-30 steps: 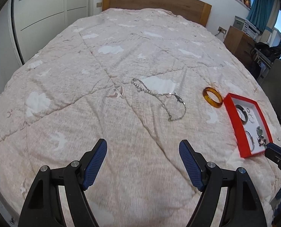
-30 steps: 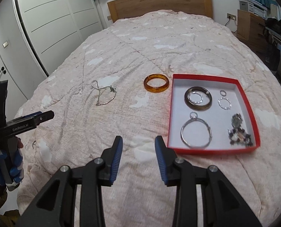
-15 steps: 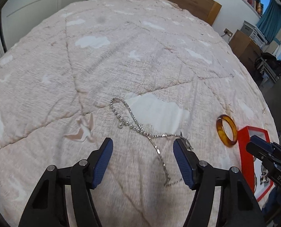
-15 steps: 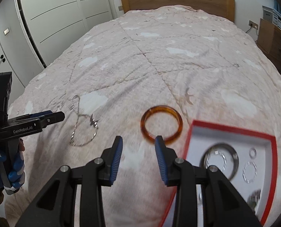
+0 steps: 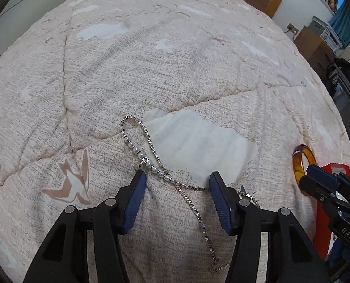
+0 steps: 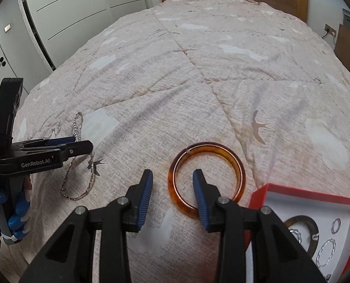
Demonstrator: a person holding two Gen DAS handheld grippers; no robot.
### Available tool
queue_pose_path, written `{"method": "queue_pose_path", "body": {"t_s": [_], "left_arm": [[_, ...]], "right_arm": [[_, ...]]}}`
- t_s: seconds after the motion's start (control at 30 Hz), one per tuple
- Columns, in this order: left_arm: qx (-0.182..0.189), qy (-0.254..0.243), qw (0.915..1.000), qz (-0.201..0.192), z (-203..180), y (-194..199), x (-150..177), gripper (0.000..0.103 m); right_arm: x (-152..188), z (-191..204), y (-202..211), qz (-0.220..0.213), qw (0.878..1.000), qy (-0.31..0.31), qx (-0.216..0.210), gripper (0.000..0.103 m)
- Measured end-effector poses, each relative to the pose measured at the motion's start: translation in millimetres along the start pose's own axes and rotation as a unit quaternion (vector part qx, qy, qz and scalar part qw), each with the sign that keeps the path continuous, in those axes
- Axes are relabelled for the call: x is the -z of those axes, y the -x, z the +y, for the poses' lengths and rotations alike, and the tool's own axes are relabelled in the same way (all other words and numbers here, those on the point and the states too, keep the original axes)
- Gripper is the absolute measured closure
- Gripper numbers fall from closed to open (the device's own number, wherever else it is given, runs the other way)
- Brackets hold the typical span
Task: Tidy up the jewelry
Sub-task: 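Grasp the silver chain bracelet with the left tool while the right tool grasps the amber bangle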
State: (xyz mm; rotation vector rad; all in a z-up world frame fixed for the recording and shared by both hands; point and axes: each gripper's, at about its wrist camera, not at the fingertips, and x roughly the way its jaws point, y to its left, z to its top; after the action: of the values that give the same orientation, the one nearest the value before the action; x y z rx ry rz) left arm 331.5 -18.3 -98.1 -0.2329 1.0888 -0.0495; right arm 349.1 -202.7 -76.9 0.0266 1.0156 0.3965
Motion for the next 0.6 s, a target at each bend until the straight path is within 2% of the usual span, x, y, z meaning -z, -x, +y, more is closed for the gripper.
{"method": "queue_pose_path", "body": {"t_s": [0.6], "left_arm": [[-0.02,-0.016,0.9994,-0.024,-13,-17,3,0.047]], "right_arm": [[1,7,-28,0.05,0.999,0.01,0.006,0.069]]}}
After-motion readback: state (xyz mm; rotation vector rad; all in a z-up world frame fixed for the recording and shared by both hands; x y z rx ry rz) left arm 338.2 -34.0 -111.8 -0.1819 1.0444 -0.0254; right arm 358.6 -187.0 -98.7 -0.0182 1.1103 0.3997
